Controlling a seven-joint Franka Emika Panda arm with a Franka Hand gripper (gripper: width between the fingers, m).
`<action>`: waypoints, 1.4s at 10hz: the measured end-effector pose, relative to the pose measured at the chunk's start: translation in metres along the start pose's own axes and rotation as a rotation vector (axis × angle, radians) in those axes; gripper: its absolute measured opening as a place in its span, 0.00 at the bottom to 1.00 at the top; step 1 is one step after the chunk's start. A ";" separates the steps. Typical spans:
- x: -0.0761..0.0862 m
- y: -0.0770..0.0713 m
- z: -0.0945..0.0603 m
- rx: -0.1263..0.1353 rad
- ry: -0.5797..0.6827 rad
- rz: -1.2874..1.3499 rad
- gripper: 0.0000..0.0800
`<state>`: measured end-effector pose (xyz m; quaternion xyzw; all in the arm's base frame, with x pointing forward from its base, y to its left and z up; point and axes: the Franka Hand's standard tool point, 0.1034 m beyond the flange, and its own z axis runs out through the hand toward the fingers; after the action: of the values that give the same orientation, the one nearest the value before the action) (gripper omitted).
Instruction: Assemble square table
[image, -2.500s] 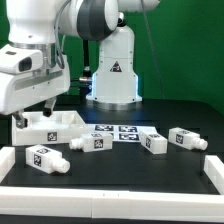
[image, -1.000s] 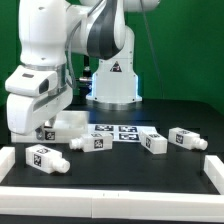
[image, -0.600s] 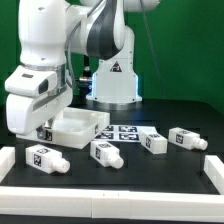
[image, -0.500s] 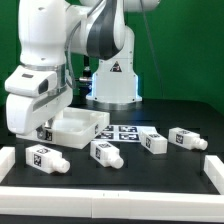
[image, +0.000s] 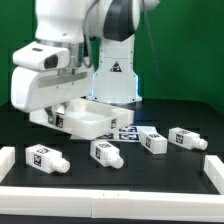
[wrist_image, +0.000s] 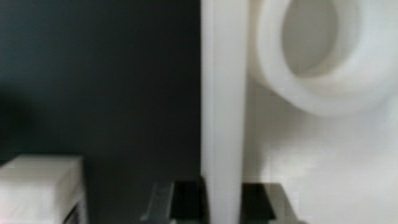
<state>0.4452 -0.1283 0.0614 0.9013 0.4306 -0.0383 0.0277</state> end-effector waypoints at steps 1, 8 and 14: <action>0.028 0.007 -0.007 -0.020 -0.009 0.127 0.07; 0.067 0.022 0.002 -0.037 -0.038 0.260 0.07; 0.166 0.051 -0.018 -0.078 -0.133 0.736 0.07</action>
Offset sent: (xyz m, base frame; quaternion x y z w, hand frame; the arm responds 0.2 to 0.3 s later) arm -0.0005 -0.0131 -0.0042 0.0025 0.0180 0.0157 0.9997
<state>0.5898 -0.0301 0.0644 0.9896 0.0761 -0.0678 0.1017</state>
